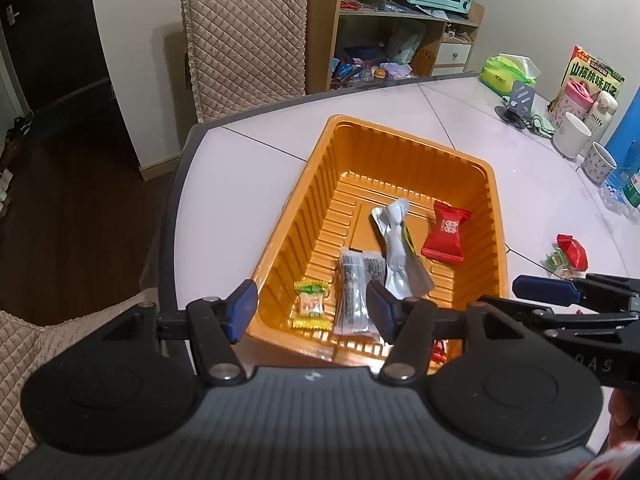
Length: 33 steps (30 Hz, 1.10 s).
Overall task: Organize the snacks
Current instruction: 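Carry both candies over the orange tray and open both tools, then withdraw both open tools from the tray toward the remaining snacks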
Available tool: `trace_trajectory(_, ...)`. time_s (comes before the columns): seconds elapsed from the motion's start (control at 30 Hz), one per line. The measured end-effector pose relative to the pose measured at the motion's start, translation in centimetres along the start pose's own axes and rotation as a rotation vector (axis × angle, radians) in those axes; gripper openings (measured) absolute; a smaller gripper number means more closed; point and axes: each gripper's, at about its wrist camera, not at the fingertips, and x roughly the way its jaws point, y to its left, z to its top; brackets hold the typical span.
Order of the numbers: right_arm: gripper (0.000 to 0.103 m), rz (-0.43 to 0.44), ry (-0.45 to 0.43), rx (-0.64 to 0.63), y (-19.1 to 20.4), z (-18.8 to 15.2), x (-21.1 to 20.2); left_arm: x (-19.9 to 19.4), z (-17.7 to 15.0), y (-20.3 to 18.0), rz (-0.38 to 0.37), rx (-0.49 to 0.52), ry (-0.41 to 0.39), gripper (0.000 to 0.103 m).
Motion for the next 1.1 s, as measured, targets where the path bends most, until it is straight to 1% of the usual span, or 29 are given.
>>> trace_trajectory(0.07,0.06,0.007,-0.004,0.003,-0.1,-0.2,-0.5,-0.6,-0.4,-0.1,0.002,-0.003,-0.006,0.061)
trace_trajectory(0.27,0.062,0.017,-0.017,0.013,-0.6,-1.2,-2.2,-2.1,-1.6,-0.7,0.011,-0.023,-0.011,0.061)
trace_trajectory(0.47,0.063,0.024,-0.025,0.027,-1.4,-2.4,-4.1,-3.3,-3.1,-1.8,0.01,-0.031,-0.007,0.061)
trace_trajectory(0.67,0.063,0.028,-0.022,0.051,-2.7,-4.0,-6.0,-4.3,-4.5,-3.6,-0.008,-0.02,0.004,0.061)
trace_trajectory(0.83,0.063,0.001,-0.015,0.056,-4.3,-5.2,-7.6,-4.9,-5.5,-5.7,-0.031,-0.007,0.005,0.061)
trace_trajectory(0.97,0.063,-0.021,-0.011,0.087,-6.0,-6.1,-9.1,-4.9,-5.9,-7.7,-0.059,0.013,0.012,0.061)
trace_trajectory(1.1,0.063,-0.058,-0.006,0.099,-7.6,-7.0,-10.4,-4.9,-6.2,-10.0,-0.089,0.038,0.017,0.061)
